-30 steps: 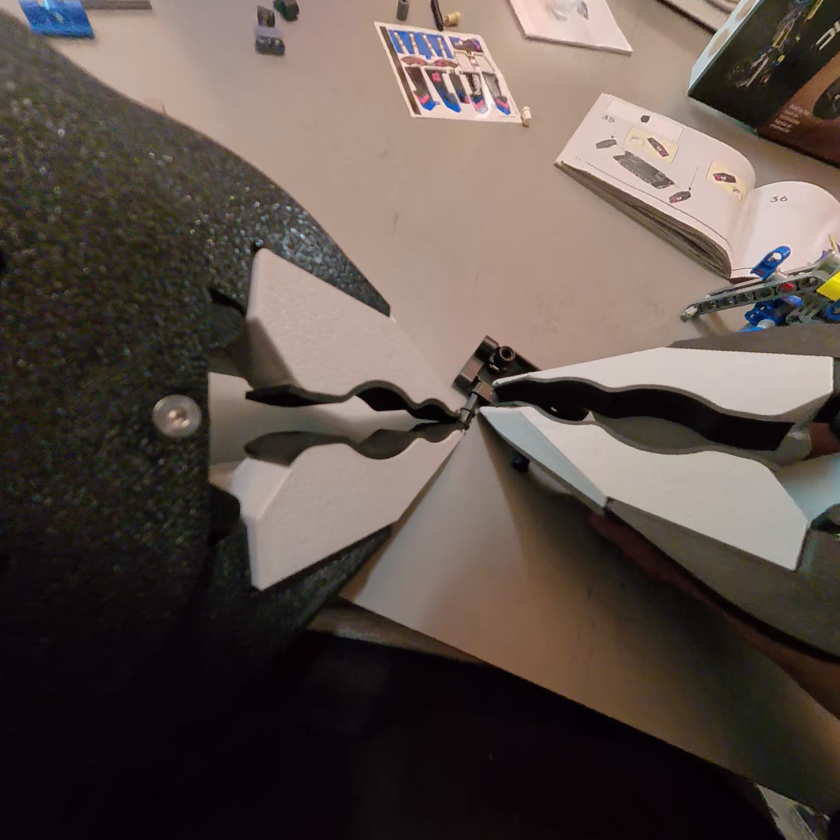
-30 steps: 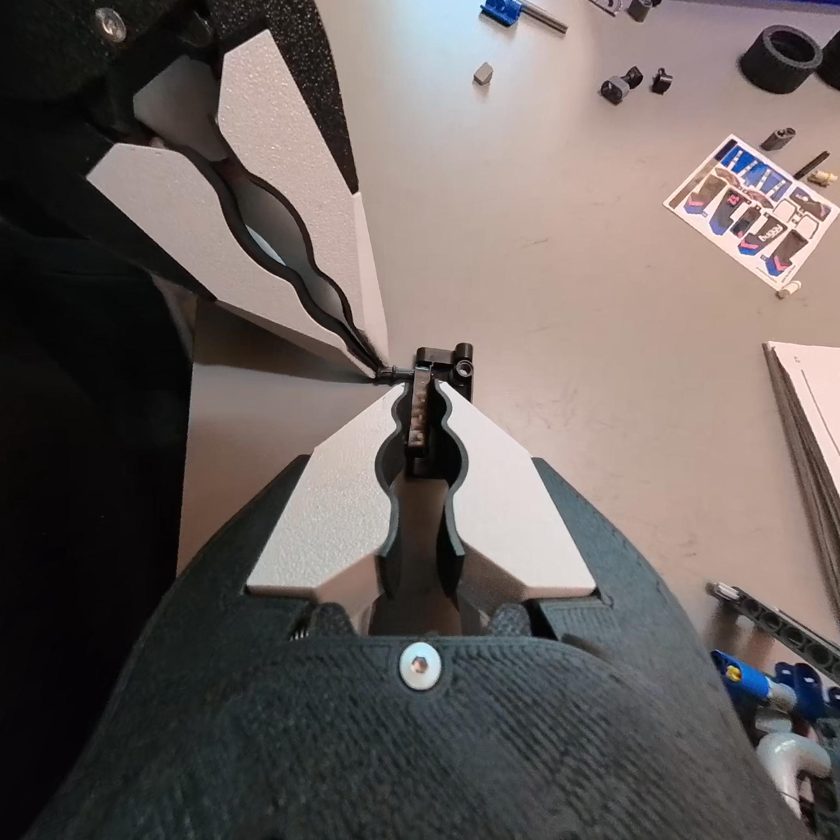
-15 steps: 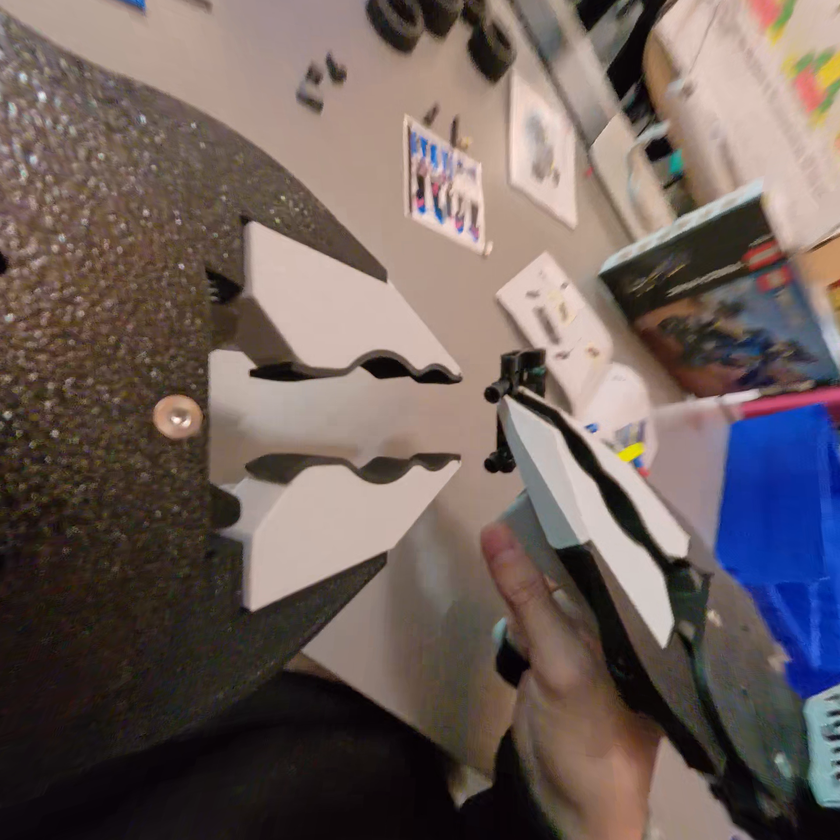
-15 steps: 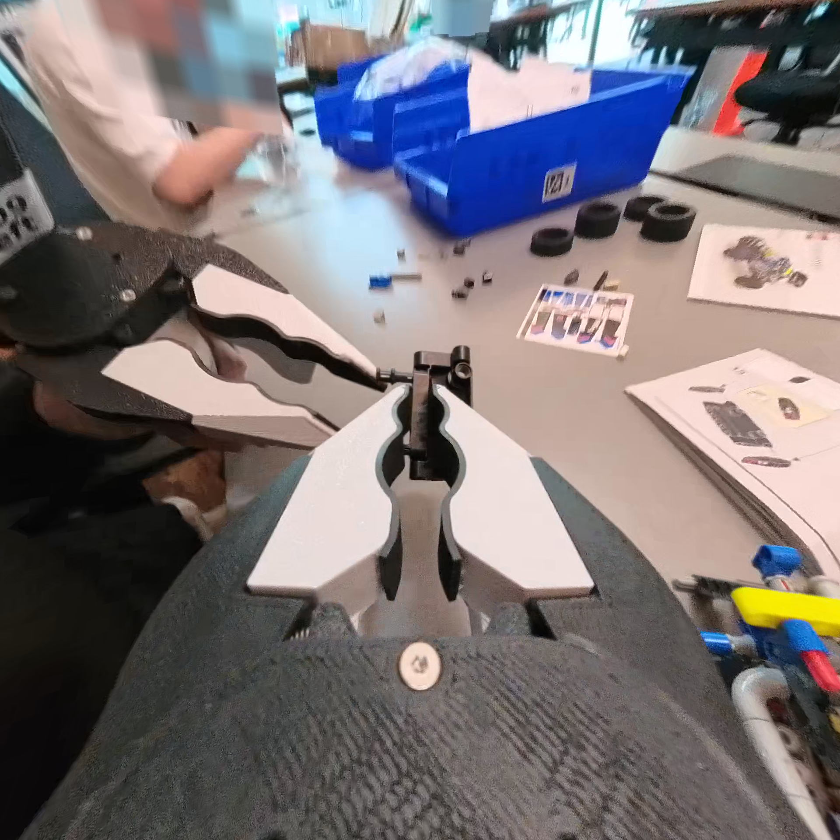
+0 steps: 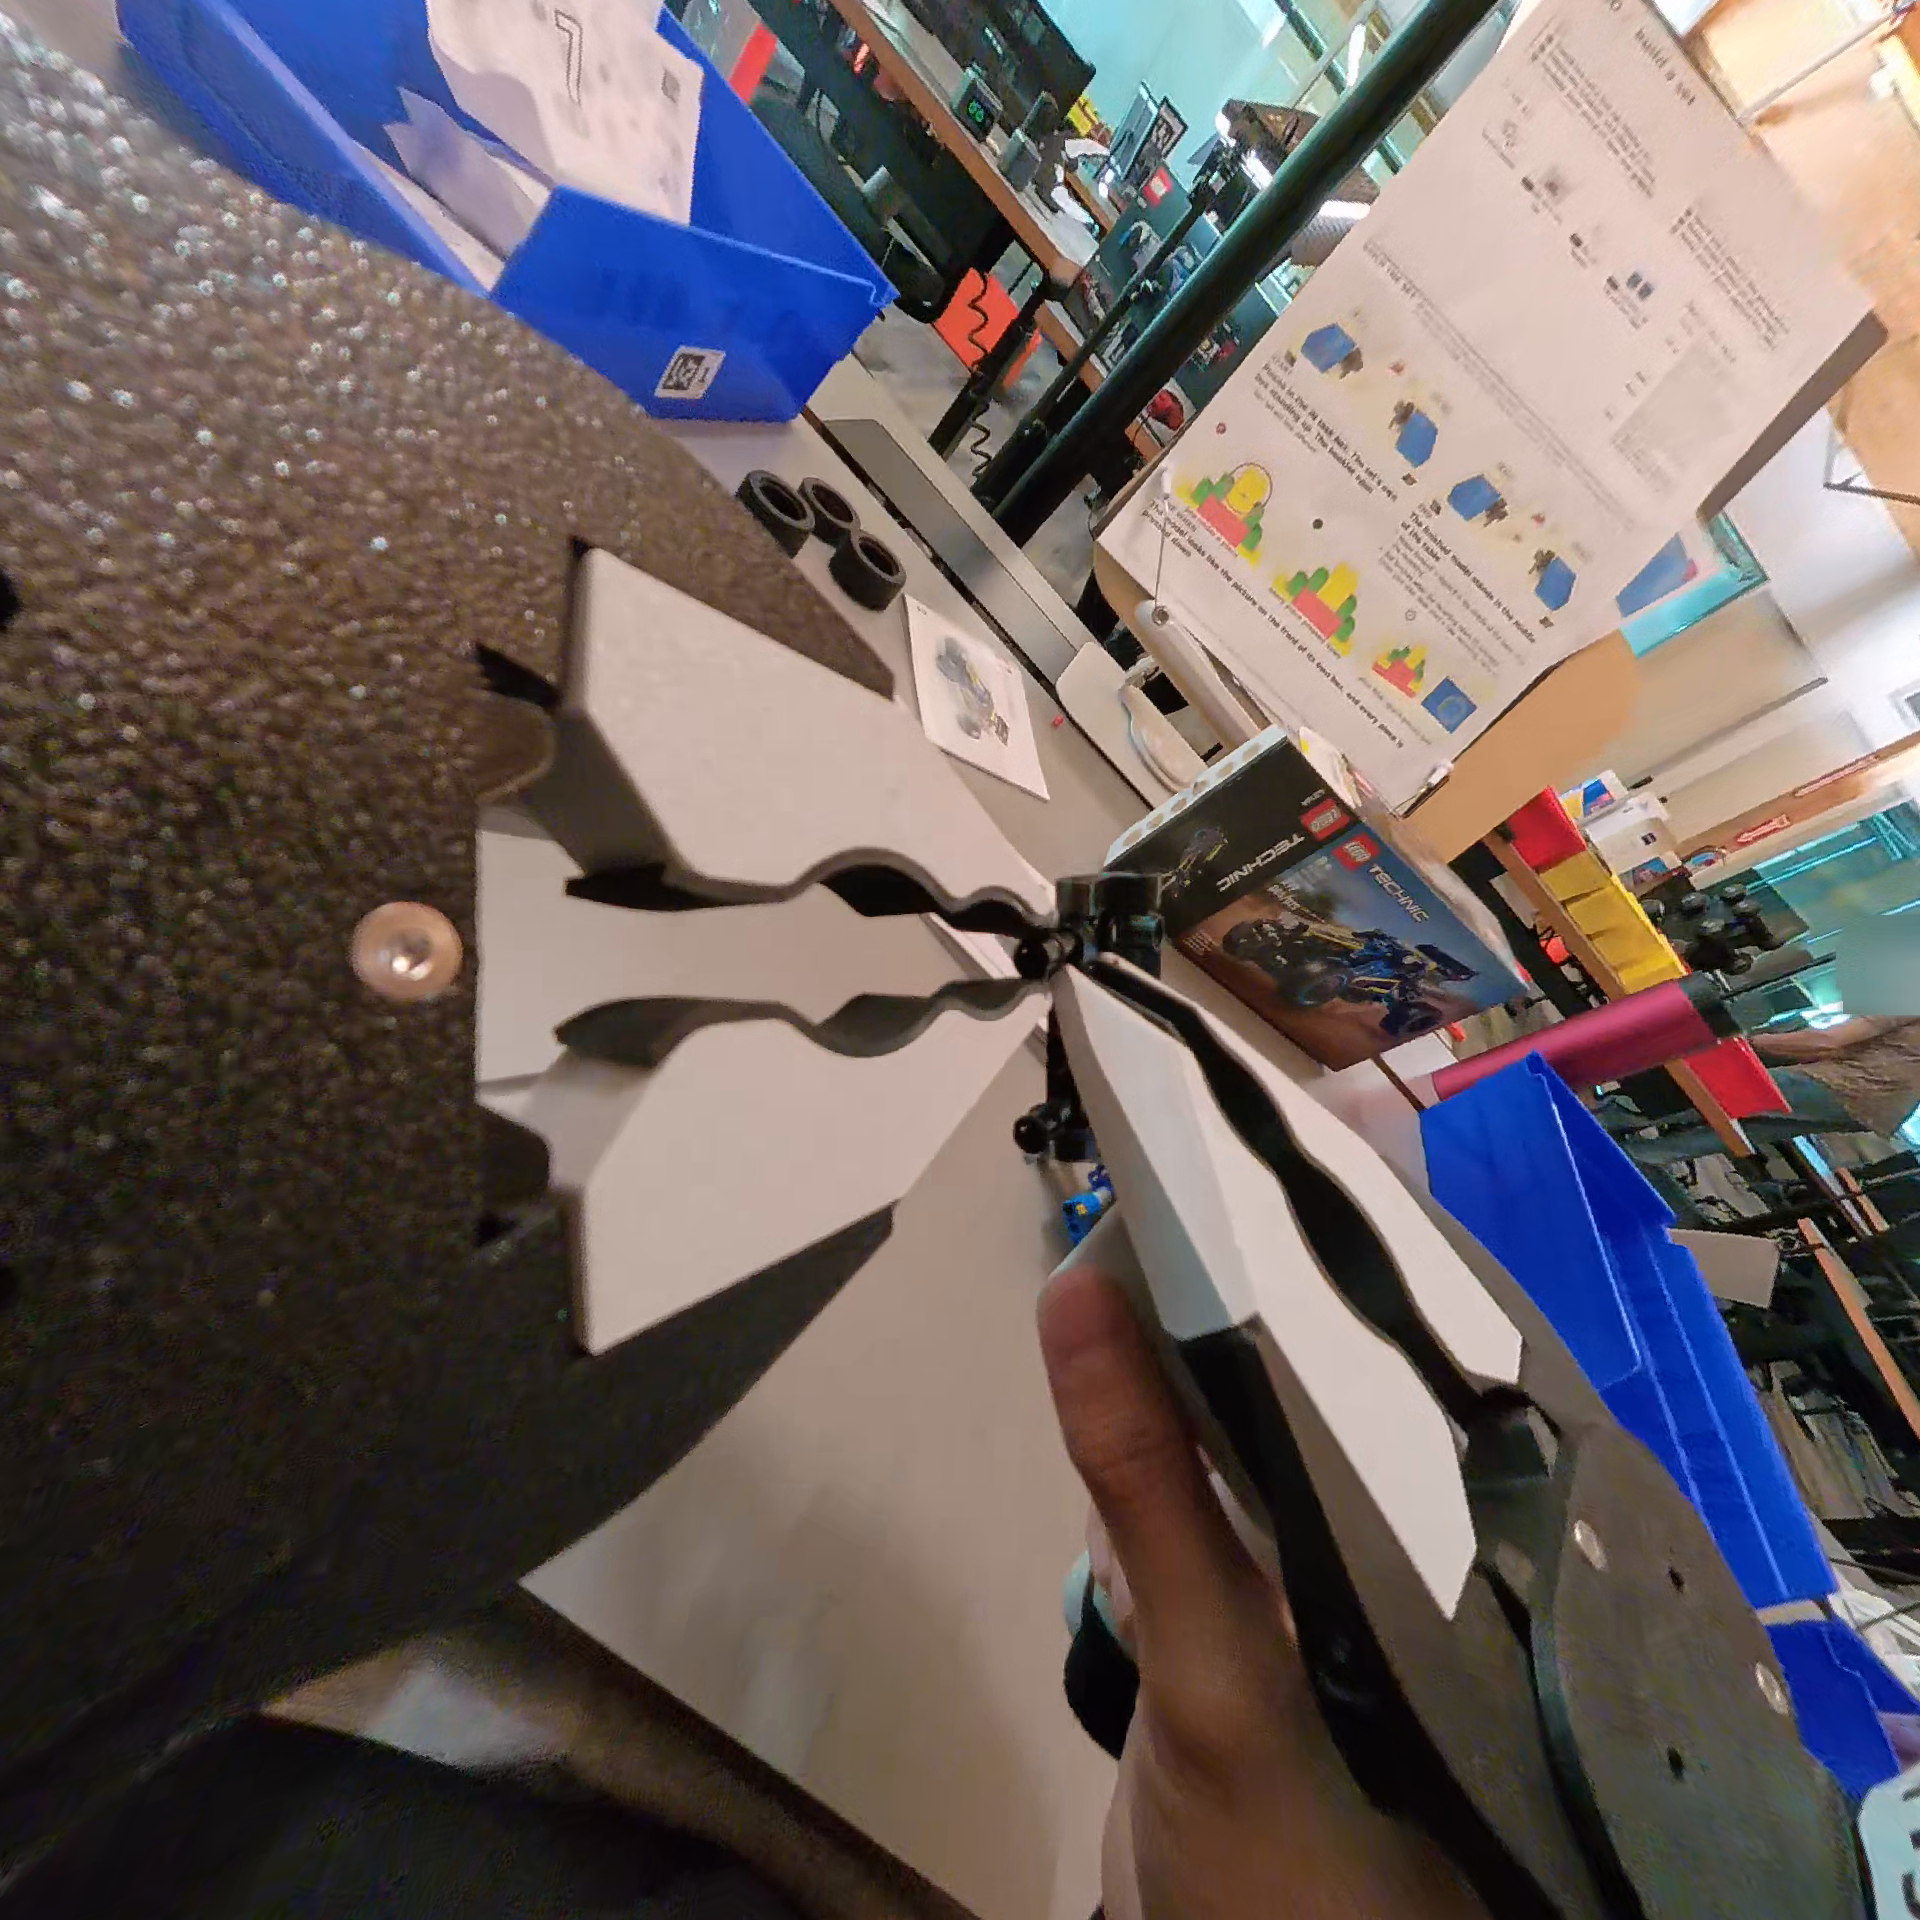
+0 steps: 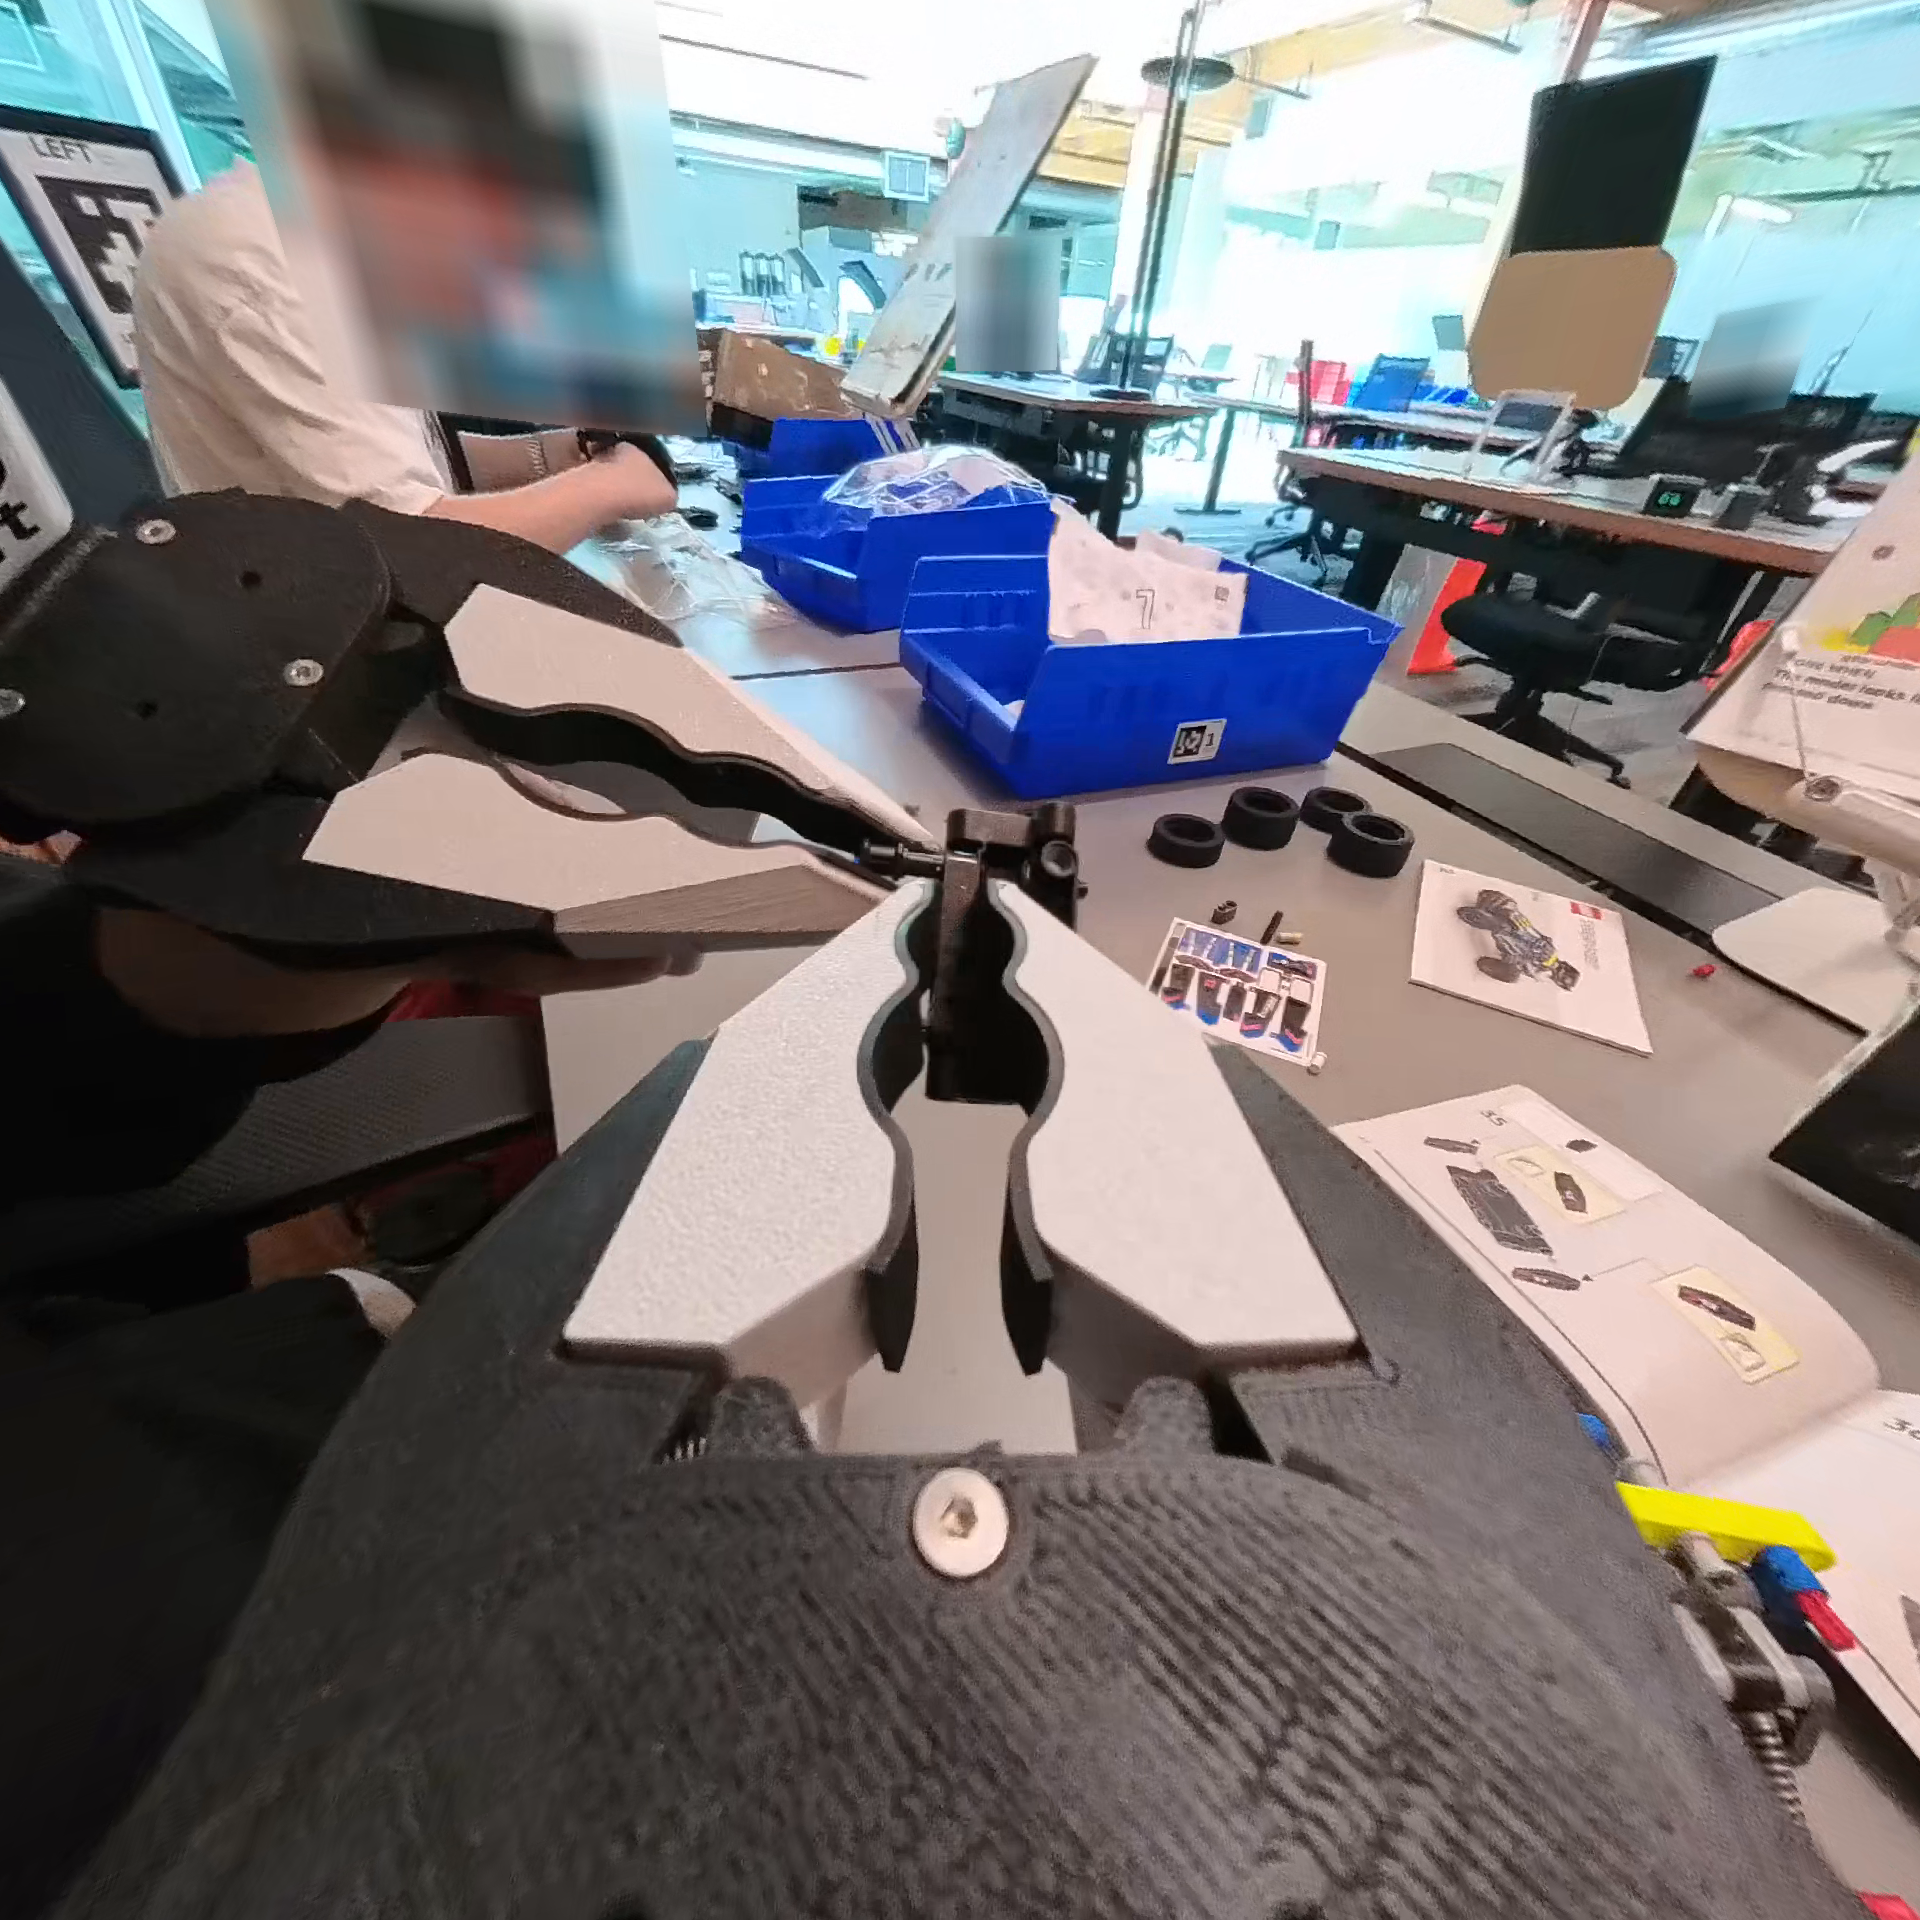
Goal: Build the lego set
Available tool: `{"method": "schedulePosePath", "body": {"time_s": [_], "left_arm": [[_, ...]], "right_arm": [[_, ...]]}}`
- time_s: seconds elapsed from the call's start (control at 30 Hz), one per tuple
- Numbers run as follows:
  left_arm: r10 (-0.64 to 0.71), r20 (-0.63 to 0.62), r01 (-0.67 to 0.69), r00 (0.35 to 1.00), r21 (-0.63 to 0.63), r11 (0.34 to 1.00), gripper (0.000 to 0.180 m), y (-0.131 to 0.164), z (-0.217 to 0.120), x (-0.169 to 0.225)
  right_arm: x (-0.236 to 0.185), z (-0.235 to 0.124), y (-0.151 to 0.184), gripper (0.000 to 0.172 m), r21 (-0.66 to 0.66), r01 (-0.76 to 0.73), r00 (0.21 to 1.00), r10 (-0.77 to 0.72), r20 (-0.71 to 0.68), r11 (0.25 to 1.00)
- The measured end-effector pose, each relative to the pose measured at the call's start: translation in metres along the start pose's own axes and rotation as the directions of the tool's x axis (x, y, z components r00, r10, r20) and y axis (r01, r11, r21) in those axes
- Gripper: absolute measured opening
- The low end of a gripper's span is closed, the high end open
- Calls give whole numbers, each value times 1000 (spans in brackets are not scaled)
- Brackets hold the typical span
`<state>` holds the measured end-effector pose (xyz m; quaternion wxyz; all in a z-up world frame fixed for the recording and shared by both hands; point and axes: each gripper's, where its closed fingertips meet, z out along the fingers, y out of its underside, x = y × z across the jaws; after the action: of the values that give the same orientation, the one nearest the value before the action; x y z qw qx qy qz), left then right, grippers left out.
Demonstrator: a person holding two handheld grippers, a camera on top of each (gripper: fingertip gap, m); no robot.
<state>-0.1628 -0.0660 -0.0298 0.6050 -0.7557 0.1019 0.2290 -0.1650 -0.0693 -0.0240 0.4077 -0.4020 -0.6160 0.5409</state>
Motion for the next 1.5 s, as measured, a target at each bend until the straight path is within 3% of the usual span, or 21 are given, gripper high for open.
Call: {"method": "schedulePosePath", "body": {"time_s": [0.13,0.2,0.37,0.47,0.57,0.67,0.73,0.8,0.83,0.9,0.93,1.03,1.17,1.3,1.5], "left_arm": [[42,55,-45,998,40,998,12,-15,-12,-3],[119,86,-121,989,25,992,4,-20,-17,-2],[286,188,-286,940,-26,958,3,-26,-28,-5],[354,278,-349,893,-70,935,3,-30,-31,-10],[241,282,-238,929,-46,970,3,-26,-30,-11],[1,215,-9,977,36,999,3,-22,-29,-13],[-57,210,36,976,103,994,3,-30,-40,-12],[-110,204,82,973,138,987,3,-26,-46,-14],[-195,161,164,968,186,969,3,-23,-47,-16],[-372,40,349,927,264,899,3,-21,-49,-24],[-442,-33,429,897,308,849,3,-25,-52,-27],[-550,-174,573,817,349,741,3,-28,-60,-33],[-592,-184,614,784,360,702,3,-23,-64,-43],[-626,-288,687,724,370,625,4,-34,-69,-41],[-631,-400,747,664,357,560,3,-43,-76,-35]], "right_arm": [[-6,-5,-10,4,-13,47,999,-48,-18,999],[-11,-7,-16,4,-8,66,997,-67,-28,998],[-20,-8,-22,4,-48,171,982,-174,-69,984],[-21,-5,-29,5,-7,203,973,-202,-115,979],[-19,-3,-27,4,-13,228,964,-228,-134,973],[-12,2,-24,4,-30,240,956,-242,-166,970],[47,-15,-16,4,-144,313,846,-345,-407,939],[26,-8,-23,4,55,-32,990,39,-135,998],[18,-6,-30,4,100,-83,992,92,-90,991],[7,1,-30,4,78,46,991,-36,-127,996],[-2,4,-32,4,88,42,995,-34,-99,995],[-11,2,-52,4,212,-117,993,114,24,970],[-15,-2,-61,4,268,-329,941,292,169,905],[-26,0,-58,3,236,-527,838,451,307,817],[-37,-1,-59,3,188,-690,699,578,420,699]]}}
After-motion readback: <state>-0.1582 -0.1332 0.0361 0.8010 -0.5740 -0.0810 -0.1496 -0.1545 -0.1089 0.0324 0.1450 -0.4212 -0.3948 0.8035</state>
